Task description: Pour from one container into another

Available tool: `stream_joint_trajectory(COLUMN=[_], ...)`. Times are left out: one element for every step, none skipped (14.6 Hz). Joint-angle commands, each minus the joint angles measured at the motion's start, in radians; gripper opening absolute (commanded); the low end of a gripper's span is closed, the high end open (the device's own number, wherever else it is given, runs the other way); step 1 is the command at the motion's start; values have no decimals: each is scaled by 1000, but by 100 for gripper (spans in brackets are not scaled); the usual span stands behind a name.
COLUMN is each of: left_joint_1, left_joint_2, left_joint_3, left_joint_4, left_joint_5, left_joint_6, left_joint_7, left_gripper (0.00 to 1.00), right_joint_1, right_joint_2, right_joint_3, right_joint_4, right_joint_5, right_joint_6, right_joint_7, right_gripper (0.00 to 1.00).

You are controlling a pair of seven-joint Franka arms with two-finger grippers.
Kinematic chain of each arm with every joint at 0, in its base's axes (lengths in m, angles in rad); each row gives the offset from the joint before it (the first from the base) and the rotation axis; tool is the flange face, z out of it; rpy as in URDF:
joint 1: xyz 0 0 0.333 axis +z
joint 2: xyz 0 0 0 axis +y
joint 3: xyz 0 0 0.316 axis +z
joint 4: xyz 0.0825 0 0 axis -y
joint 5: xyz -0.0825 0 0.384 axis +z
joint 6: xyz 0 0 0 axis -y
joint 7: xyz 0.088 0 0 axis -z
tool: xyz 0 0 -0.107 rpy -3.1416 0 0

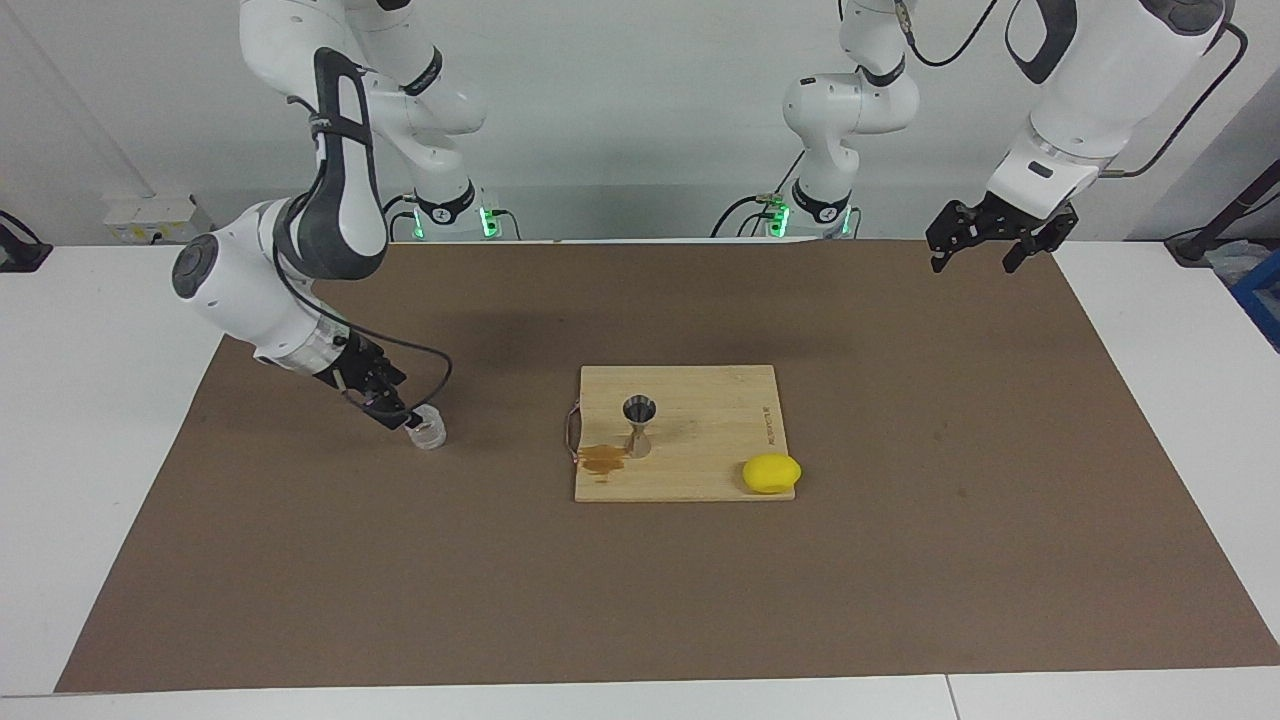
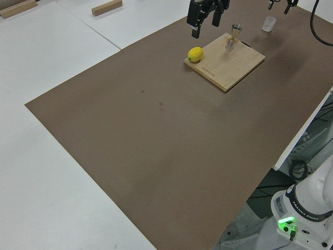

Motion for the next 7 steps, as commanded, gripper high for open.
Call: stream_joint_trajectory(left_joint_1=[-4,-4,-4,-4,-4,-4,-4], left_joint_2=[-8,-8,-8,-8,-8,-8,-8], left_joint_3=[7,7,7,7,7,7,7], left_joint_4=[-6,-6,-6,-6,-6,-6,-6], left_joint_5=[-7,-7,-7,-7,-7,-7,-7], left_joint_6=[-11,-11,-11,-11,-11,-11,-11], left_joint_7=[12,12,12,12,12,12,12], left_gripper=[100,100,100,100,100,100,100], right_joint_1=[37,50,61,67,67,64,55], right_joint_2=[-36,-47,-70,-97,-128,-151,-168], right_joint_3=[2,2,2,2,2,0,0], right_joint_4=[-13,-9,-7,-3,8,25,56], right_joint_5=[-158,-217,-254,-268,-270,-270,-270], right_joint_6=[0,0,0,-5,-12,-44,-87], right_joint_7=[-138,-161,-181,-211,-244,-273,-300], right_gripper=[99,99,99,99,99,99,99])
